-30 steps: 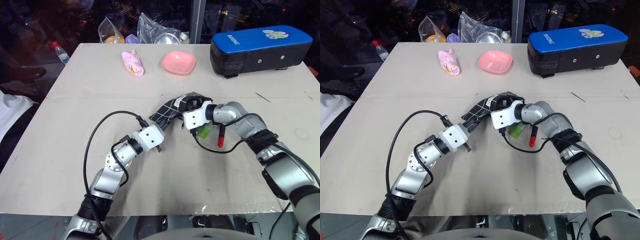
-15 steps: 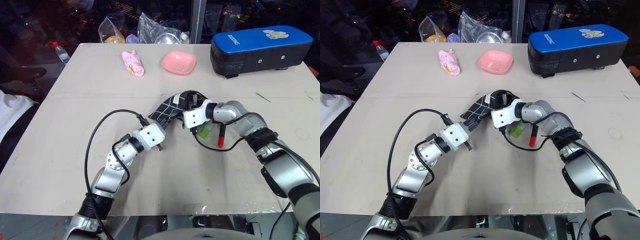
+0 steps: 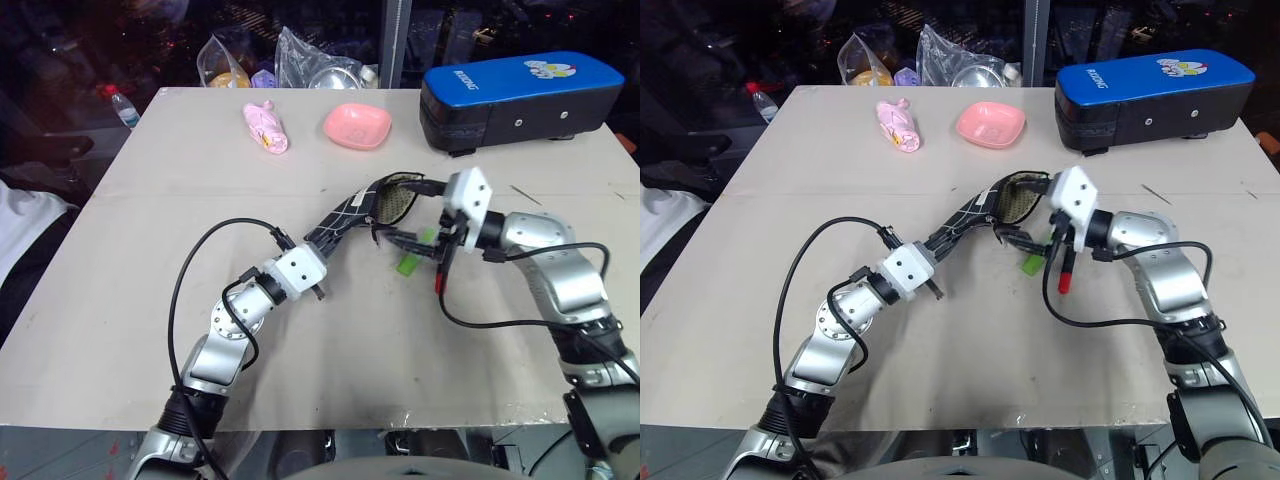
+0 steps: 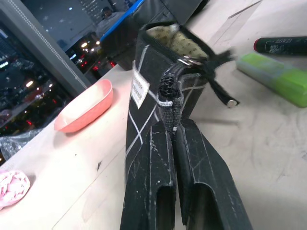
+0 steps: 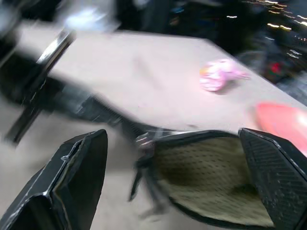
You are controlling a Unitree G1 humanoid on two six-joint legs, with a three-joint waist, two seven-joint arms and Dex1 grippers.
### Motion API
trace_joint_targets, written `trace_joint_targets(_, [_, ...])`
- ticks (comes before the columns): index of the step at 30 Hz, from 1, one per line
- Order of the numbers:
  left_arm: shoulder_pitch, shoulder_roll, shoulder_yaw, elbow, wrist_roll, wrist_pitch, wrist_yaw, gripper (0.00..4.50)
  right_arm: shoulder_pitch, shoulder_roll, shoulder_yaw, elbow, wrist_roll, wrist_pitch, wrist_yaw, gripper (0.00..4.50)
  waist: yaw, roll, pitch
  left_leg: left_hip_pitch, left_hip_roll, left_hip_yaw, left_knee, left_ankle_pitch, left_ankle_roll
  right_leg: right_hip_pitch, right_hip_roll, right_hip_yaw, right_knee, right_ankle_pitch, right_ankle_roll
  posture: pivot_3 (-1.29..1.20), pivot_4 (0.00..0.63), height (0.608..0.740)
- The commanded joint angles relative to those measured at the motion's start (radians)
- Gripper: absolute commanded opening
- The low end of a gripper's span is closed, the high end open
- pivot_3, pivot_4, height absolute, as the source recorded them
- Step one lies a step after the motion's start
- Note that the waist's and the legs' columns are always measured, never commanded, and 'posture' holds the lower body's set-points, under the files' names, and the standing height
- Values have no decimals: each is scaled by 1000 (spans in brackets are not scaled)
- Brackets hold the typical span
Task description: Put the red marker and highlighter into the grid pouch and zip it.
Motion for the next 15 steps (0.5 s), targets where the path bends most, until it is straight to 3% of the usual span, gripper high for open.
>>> trace_joint_targets(1, [-12, 1, 23, -14, -13, -11, 13, 0, 77, -4, -81, -111, 12, 106, -129, 4423, 1, 0, 0, 0, 0, 0, 0, 0, 0, 0, 0, 0, 0, 0, 0, 0, 150, 740])
trace_joint_targets(6, [-15, -1, 27, -11, -14, -6, 18, 0, 287, 42, -94, -223, -65, 204, -334, 4423, 10, 0, 0, -1, -1, -1, 0, 0, 0, 0, 0, 0, -1, 0, 0, 0, 150, 740])
trace_joint_targets(15, [-16, -10, 25, -8, -10, -5, 22, 0, 469, 207, -34, -266, -145, 261, -560, 4423, 1, 0, 0, 0, -1, -1, 0, 0, 0, 0, 1, 1, 0, 0, 0, 0, 150, 740])
